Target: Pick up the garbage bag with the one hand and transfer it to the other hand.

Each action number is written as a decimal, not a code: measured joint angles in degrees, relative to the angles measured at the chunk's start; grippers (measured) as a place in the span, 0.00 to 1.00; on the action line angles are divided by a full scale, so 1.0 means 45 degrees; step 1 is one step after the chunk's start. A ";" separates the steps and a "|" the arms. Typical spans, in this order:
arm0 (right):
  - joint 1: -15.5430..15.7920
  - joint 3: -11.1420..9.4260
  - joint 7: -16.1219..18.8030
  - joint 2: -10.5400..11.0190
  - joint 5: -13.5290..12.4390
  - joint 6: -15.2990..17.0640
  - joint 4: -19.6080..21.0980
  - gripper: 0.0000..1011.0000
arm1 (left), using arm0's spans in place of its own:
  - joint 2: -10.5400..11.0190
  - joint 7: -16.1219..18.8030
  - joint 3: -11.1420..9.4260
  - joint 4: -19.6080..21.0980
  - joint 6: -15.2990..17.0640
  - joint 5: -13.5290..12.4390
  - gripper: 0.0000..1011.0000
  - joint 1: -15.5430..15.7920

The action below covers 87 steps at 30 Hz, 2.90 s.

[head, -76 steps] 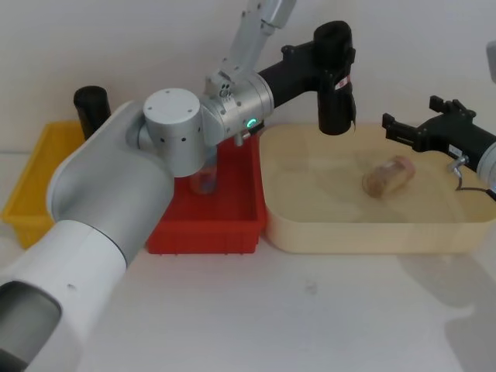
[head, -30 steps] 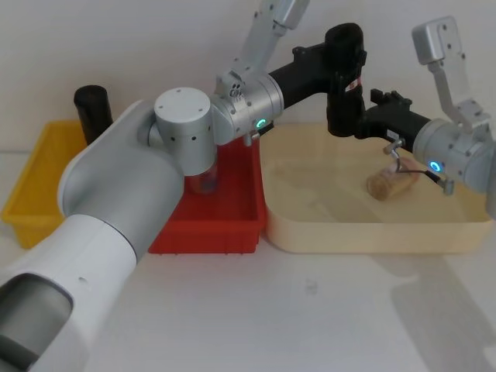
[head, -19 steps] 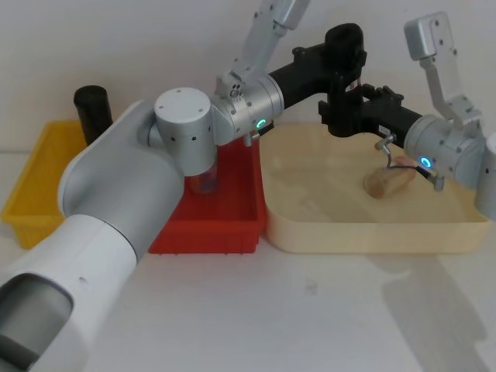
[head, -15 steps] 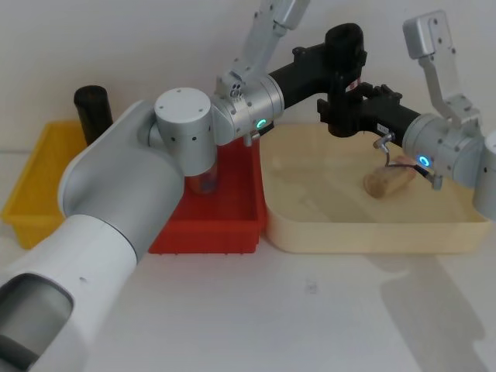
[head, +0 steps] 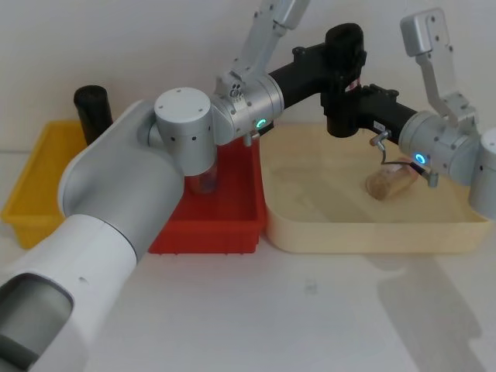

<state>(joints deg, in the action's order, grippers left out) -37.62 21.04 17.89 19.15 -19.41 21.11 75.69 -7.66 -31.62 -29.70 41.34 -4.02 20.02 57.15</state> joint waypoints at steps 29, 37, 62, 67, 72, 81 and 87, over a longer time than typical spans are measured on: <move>-0.0029 -0.0020 -0.0014 -0.0066 0.0039 -0.0060 -0.0057 0.58 | 0.0000 -0.0002 0.0000 0.0000 0.0000 0.0000 0.68 -0.0002; -0.0019 -0.0198 -0.0326 -0.0114 0.0134 -0.0036 -0.0114 0.58 | 0.0000 -0.0002 0.0000 0.0001 0.0000 0.0001 0.91 -0.0002; -0.0317 -0.1117 -0.1534 -0.0057 0.0403 0.0645 -0.0902 0.91 | 0.0000 -0.0001 0.0000 0.0001 0.0000 0.0000 0.99 -0.0002; -0.0344 -0.1170 -0.1606 -0.0049 0.0419 0.0692 -0.0963 0.99 | 0.0000 -0.0001 0.0000 0.0001 0.0000 0.0001 0.99 -0.0002; -0.0363 -0.1202 -0.1644 -0.0045 0.0428 0.0718 -0.1000 0.99 | 0.0000 -0.0001 0.0000 0.0001 0.0000 0.0000 0.99 -0.0002; -0.0378 -0.1241 -0.1687 -0.0035 0.0444 0.0747 -0.1042 0.99 | -0.0001 -0.0001 0.0000 0.0001 0.0000 0.0000 0.99 -0.0001; -0.0384 -0.1254 -0.1708 -0.0031 0.0448 0.0760 -0.1059 0.99 | 0.0000 -0.0001 0.0000 0.0001 0.0000 0.0000 0.99 -0.0002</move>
<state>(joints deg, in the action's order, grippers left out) -39.35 15.39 10.20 19.01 -17.39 24.53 70.93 -7.66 -31.62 -29.70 41.35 -4.02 20.02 57.15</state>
